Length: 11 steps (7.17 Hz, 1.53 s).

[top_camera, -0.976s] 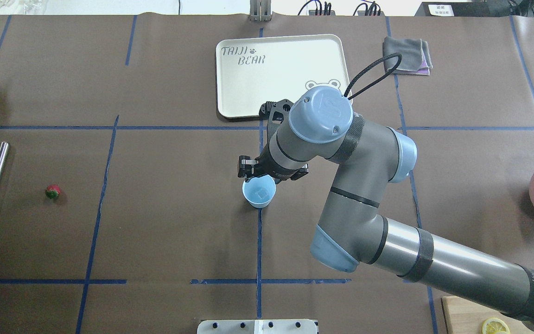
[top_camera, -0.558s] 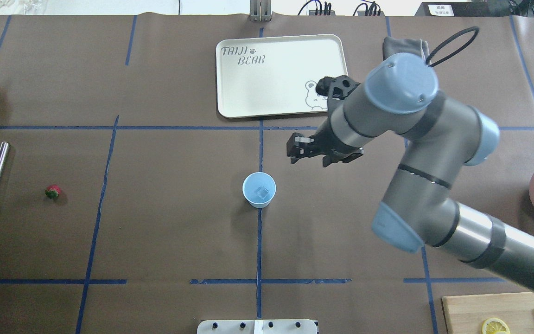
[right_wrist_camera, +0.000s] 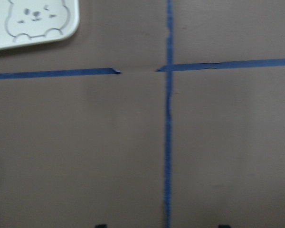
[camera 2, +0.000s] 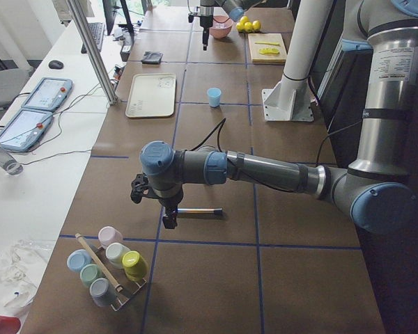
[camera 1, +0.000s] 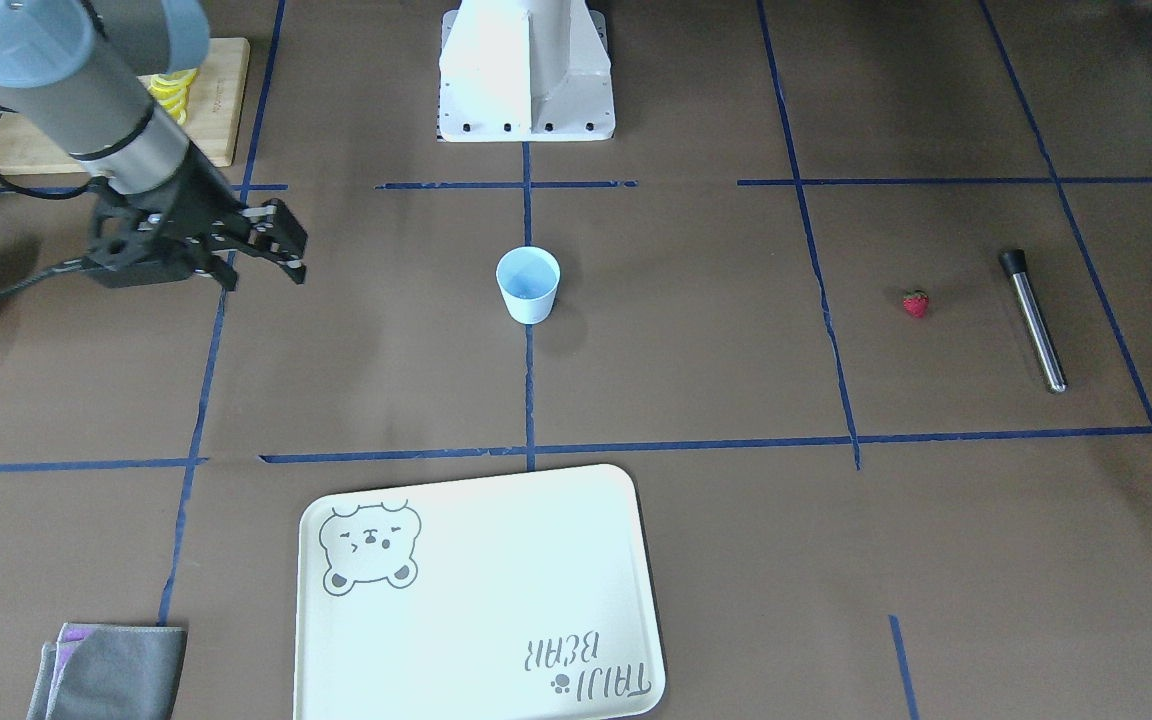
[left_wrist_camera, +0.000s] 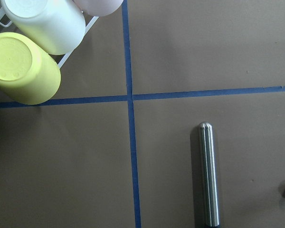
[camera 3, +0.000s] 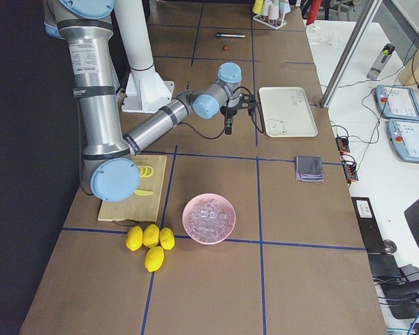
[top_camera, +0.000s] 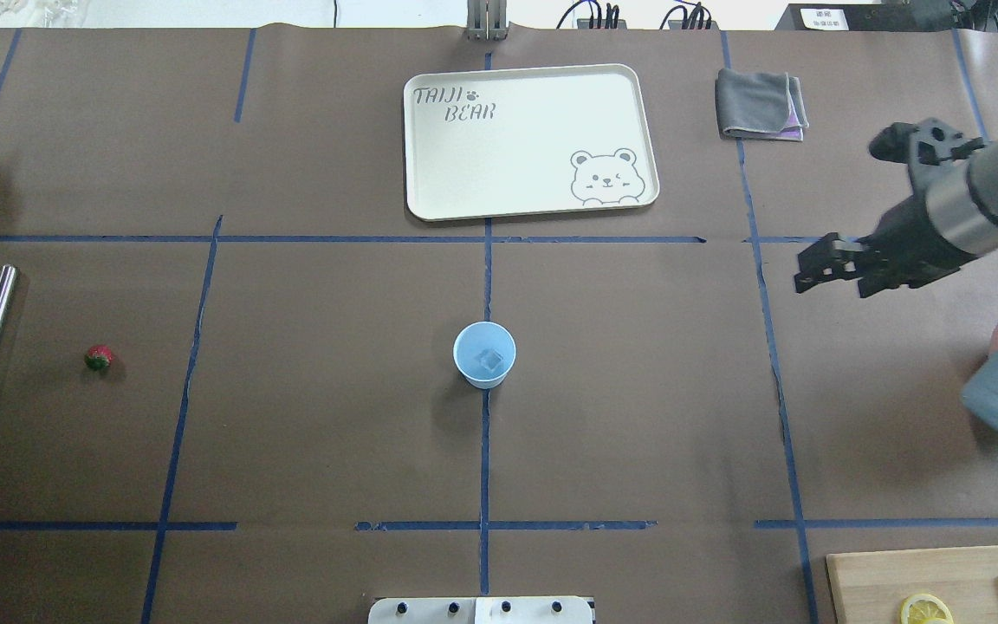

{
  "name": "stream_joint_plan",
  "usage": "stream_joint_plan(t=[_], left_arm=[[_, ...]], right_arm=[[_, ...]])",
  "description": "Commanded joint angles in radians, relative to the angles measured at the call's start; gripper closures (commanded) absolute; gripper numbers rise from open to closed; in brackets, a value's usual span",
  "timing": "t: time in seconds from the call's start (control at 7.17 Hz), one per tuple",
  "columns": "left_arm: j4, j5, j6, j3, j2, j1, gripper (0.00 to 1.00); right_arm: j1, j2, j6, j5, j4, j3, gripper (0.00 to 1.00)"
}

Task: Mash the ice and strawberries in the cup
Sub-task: 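Move the right gripper back to the pink bowl, then grasp another ice cube from the bowl with the right gripper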

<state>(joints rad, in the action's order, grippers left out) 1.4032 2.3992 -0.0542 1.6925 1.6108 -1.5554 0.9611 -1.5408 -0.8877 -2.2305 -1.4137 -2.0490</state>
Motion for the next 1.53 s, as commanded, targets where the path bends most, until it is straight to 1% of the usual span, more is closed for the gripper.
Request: stream_joint_plan(t=[0.0,0.14,0.28,0.42,0.84,0.98,1.12,1.39], left_arm=[[0.000,0.000,-0.003,-0.005,-0.002,0.000,0.00],[0.000,0.000,-0.003,-0.005,-0.002,0.000,0.00],[0.000,0.000,-0.003,-0.004,-0.002,0.000,0.00],[0.000,0.000,-0.003,0.001,-0.002,0.000,0.00],[0.000,0.000,-0.001,0.004,-0.002,0.000,0.00],[0.000,0.000,-0.003,0.003,-0.002,0.000,0.00],[0.000,0.000,-0.003,0.004,-0.002,0.000,0.00],[0.000,0.000,-0.004,0.004,-0.002,0.000,0.00]], right_arm=[[0.179,-0.206,0.291,-0.081,0.001,0.012,0.12],[0.239,-0.241,0.375,-0.106,-0.001,0.054,0.02],[0.292,-0.269,0.473,-0.132,-0.001,0.102,0.02],[0.315,-0.272,0.516,-0.136,0.001,0.149,0.02],[0.315,-0.297,0.527,-0.143,0.031,0.223,0.03],[0.314,-0.295,0.535,-0.143,0.068,0.263,0.04],[0.312,-0.292,0.524,-0.144,0.079,0.273,0.07],[0.308,-0.288,0.527,-0.143,0.081,0.294,0.08]])
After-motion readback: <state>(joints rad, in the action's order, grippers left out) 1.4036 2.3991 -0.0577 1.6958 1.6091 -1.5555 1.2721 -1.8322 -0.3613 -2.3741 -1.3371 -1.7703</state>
